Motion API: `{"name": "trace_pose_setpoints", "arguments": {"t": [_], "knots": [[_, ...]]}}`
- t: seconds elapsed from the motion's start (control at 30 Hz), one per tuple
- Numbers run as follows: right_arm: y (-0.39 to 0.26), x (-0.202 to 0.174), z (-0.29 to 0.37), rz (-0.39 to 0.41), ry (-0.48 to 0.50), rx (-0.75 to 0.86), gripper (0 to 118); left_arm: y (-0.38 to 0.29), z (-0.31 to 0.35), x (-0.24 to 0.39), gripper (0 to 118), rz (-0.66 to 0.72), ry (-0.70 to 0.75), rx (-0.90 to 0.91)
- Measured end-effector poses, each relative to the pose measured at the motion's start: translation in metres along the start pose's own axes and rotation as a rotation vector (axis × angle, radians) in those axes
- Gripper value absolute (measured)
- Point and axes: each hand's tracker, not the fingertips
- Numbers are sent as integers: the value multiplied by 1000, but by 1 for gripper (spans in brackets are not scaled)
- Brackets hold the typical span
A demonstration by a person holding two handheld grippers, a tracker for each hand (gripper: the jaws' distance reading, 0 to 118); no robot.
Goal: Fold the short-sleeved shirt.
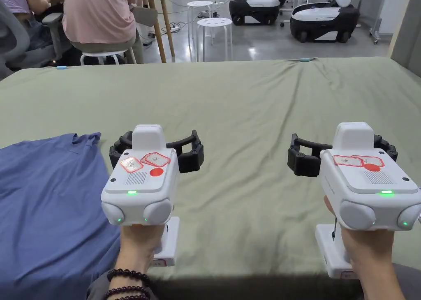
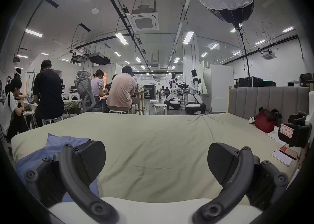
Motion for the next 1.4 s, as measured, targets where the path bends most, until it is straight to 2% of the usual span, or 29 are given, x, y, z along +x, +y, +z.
{"name": "trace_pose_setpoints", "arguments": {"t": [0.53,1.0,1.4], "knots": [[3,-1,3,-2,3,0,118,-2,5,5,118,-24,-7,3],[4,-7,2,47,6,-17,118,1,7,3,118,-32,15,17],[1,-2,2,21,-15,-2,118,0,3,9,118,-39,-10,11]]}}
